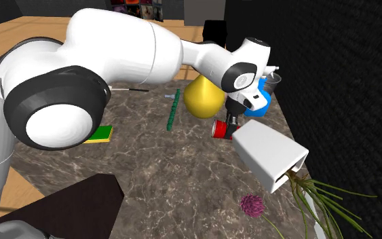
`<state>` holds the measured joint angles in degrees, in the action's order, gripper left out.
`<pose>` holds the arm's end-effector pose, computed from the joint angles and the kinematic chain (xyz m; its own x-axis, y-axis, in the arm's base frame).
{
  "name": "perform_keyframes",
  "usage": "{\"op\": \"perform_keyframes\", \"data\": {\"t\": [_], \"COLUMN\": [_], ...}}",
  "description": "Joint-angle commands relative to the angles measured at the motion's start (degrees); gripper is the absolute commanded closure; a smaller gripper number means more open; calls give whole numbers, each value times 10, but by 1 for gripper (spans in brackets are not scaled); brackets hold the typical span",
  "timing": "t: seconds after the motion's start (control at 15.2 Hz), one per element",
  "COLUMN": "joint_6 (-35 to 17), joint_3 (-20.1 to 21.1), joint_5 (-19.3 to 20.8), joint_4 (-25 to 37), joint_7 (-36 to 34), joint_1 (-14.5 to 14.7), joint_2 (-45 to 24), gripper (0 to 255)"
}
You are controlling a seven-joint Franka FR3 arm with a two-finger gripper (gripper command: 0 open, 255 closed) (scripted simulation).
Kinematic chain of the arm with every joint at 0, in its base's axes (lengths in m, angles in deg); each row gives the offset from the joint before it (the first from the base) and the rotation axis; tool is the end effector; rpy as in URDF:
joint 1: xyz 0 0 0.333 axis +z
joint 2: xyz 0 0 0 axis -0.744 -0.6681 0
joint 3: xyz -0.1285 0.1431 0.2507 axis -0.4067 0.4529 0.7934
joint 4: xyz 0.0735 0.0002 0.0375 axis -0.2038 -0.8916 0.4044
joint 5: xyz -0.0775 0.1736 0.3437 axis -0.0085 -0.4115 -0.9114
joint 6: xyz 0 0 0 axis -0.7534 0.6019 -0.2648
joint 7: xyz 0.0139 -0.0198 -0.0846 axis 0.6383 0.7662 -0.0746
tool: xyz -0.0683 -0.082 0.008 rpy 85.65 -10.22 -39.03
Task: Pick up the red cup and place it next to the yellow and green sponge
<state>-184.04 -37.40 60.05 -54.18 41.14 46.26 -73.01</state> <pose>0.7099 0.0207 0.3417 0.7353 -0.6684 -0.1118 -0.6694 -0.7421 0.0342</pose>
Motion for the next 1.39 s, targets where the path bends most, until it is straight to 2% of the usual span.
{"op": "perform_keyframes", "data": {"t": [0.0,1.32], "joint_6": [11,154], "joint_3": [-1,1], "joint_5": [0,0], "joint_4": [7,131], "joint_7": [-1,-5], "joint_1": [-1,1], "joint_2": [5,24], "gripper": [255,255]}}
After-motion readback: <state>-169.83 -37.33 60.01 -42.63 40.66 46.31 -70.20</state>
